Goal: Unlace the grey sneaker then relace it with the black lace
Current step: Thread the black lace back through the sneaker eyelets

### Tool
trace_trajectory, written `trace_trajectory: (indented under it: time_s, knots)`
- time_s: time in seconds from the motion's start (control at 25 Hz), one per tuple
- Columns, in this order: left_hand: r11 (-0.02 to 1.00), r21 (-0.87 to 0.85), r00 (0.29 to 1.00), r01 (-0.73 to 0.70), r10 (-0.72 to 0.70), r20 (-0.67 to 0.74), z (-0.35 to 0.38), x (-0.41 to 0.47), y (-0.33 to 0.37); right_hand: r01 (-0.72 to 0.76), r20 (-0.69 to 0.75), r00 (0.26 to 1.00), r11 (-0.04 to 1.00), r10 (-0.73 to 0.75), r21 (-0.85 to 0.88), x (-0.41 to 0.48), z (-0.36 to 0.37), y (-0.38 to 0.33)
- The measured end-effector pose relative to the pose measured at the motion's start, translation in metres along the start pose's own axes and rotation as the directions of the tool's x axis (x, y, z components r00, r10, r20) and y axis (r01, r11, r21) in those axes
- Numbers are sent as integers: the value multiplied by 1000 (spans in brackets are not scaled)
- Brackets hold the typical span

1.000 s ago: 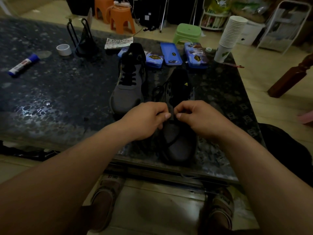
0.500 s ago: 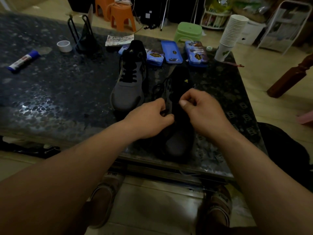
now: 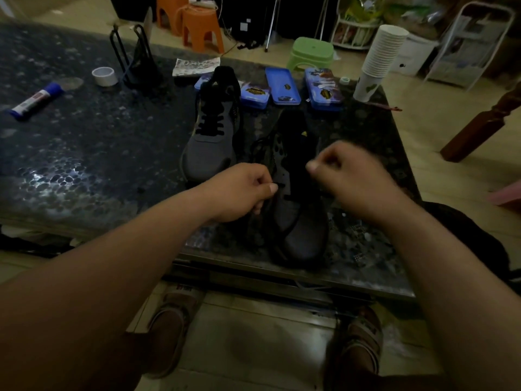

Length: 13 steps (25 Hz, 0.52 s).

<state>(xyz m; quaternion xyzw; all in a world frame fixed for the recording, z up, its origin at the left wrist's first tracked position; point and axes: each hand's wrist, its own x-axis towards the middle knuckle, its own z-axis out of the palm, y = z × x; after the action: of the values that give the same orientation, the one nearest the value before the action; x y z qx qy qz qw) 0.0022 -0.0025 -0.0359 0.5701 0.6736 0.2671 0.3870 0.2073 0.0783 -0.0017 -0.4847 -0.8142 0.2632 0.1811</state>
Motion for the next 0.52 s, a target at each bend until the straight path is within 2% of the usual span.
trace_trajectory:
  time_s: [0.04,0.08,0.16,0.28,0.44,0.52]
  knots:
    - [999,34,999,-5,6,-46,4,1,1,68,91,994,987,-55,-144,0,7,0]
    - [995,95,996,-5,13,-89,8,2,3,95,150,986,980,-68,-176,0,11,-1]
    - [987,158,990,26,-4,-139,19,3,7,99,191,979,980,-66,-173,0,15,-3]
    - [983,163,976,83,-47,-212,23,5,12,104,214,975,978,-64,-179,2,18,-9]
    - [961,253,962,112,-41,-269,22,7,12,-36,163,986,999,39,-19,-6,-13,-16]
    - [964,243,965,109,-44,-259,20,9,9,-193,90,978,980,187,56,-13,-45,-3]
